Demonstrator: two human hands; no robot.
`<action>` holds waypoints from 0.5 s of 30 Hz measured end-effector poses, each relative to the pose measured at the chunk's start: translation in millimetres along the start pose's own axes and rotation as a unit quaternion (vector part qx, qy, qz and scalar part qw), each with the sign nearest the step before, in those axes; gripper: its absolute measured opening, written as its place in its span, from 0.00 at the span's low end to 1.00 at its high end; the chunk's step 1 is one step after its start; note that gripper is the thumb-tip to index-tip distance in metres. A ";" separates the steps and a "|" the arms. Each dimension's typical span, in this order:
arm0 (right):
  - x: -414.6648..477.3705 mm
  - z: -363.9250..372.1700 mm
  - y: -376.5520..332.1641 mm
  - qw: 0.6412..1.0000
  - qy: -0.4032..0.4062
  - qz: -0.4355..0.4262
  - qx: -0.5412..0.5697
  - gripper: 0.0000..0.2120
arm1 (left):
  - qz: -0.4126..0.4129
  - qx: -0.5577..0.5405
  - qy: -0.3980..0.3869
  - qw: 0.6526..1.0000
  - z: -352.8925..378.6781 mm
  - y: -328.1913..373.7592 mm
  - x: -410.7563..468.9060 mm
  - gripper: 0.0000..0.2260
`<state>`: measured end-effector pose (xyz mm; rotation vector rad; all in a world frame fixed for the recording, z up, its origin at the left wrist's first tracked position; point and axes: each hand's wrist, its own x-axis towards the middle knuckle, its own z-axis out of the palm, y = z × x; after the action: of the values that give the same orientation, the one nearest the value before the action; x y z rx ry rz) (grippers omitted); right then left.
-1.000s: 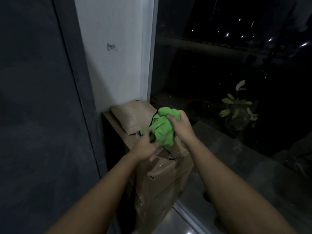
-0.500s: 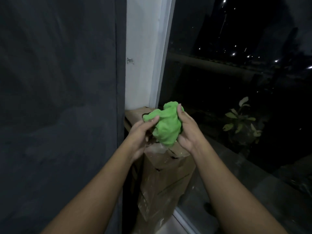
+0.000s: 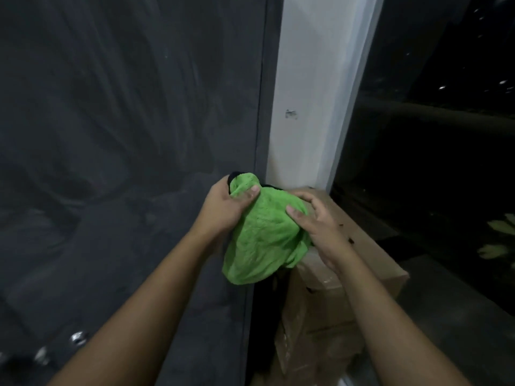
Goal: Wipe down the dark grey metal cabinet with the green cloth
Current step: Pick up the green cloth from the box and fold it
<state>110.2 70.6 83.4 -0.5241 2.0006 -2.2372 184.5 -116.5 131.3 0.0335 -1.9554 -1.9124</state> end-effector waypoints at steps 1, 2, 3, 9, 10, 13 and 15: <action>-1.9 3.0 1.0 1.000 -0.018 0.017 0.005 0.21 | -0.033 -0.005 0.019 0.999 -3.9 3.7 -3.0 0.10; -4.8 6.5 3.2 0.998 -0.043 0.040 0.019 0.22 | -0.084 -0.014 0.032 0.996 -8.5 5.4 -6.1 0.11; -7.5 8.5 7.6 0.995 -0.069 0.065 0.019 0.26 | -0.149 -0.027 0.032 0.988 -15.2 6.5 -10.2 0.12; -23.7 8.7 36.8 0.911 -0.301 0.098 -0.264 0.54 | -0.289 -0.006 -0.050 0.956 -48.4 -4.1 -51.9 0.37; -26.9 12.9 40.3 0.885 -0.313 0.080 -0.337 0.51 | -0.288 0.023 -0.047 0.956 -49.6 -9.3 -58.3 0.41; -34.6 27.9 50.3 0.837 -0.318 0.024 -0.444 0.37 | -0.254 0.089 -0.048 0.962 -54.5 -21.9 -73.1 0.57; -36.0 33.9 53.7 0.835 -0.291 -0.015 -0.468 0.24 | -0.215 0.122 -0.069 0.967 -60.8 -26.6 -79.8 0.57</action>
<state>146.2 42.0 26.8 -1.1234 2.5273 -0.7403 269.2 -152.8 83.3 0.4390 -2.4264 -1.9516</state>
